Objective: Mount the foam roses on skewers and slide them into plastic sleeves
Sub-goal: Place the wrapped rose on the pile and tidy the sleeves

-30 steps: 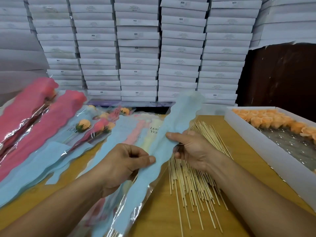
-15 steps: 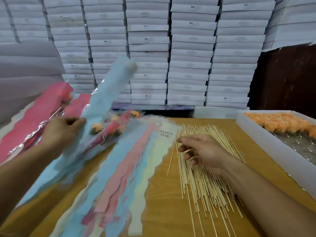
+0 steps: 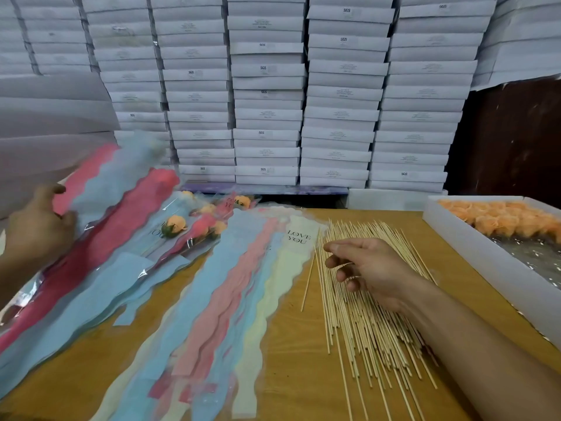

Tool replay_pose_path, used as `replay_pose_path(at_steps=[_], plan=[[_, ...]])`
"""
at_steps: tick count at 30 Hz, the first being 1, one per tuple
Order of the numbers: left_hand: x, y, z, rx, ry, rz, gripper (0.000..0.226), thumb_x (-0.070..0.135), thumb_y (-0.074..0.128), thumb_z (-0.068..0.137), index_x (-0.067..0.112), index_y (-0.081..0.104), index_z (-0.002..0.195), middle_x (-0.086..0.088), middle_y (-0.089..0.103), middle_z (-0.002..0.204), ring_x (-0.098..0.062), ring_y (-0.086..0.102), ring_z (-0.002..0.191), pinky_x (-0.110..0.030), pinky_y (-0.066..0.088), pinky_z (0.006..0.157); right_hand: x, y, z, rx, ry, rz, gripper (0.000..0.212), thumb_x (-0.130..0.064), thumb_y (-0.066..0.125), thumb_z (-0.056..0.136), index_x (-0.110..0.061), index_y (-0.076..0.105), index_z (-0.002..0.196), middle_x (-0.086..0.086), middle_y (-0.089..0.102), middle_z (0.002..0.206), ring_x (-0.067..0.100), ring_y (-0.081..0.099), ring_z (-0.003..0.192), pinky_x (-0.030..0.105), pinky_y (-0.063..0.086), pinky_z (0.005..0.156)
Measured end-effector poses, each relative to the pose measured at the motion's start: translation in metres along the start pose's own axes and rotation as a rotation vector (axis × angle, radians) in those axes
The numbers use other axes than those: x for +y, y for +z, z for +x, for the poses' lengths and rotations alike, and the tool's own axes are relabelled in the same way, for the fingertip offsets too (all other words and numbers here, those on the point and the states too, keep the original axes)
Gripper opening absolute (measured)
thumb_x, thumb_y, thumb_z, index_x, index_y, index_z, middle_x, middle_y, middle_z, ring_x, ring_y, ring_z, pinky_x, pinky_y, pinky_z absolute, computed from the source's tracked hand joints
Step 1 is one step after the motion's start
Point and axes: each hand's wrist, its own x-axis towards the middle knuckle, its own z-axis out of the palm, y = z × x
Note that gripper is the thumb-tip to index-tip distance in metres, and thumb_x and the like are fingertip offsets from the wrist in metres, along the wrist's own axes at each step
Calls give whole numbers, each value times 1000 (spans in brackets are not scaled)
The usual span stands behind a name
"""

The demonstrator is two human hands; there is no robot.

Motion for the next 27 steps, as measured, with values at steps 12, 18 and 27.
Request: replay_pose_path(at_steps=[12, 18, 27], plan=[[-23, 43, -14, -130, 355, 478, 45, 60, 33, 94, 21, 55, 104, -16, 45, 130, -41, 41, 120, -58, 40, 87, -1, -2, 1, 36, 3, 17, 16, -17, 66, 96, -8, 73, 108, 6, 72, 80, 12, 59, 57, 23, 44, 45], [1, 40, -39, -130, 424, 462, 61, 64, 14, 96, 30, 34, 142, -5, 39, 150, -29, 34, 138, -58, 35, 96, 0, -3, 2, 40, 1, 12, 16, -17, 66, 97, -8, 73, 107, 6, 72, 81, 12, 60, 57, 24, 45, 45], [16, 35, -43, -181, 455, 597, 31, 54, 34, 97, 35, 54, 112, -2, 57, 127, -29, 42, 119, -60, 33, 92, 0, -4, 3, 44, -2, 10, 16, -17, 65, 97, -8, 73, 107, 7, 72, 82, 12, 60, 58, 23, 45, 45]])
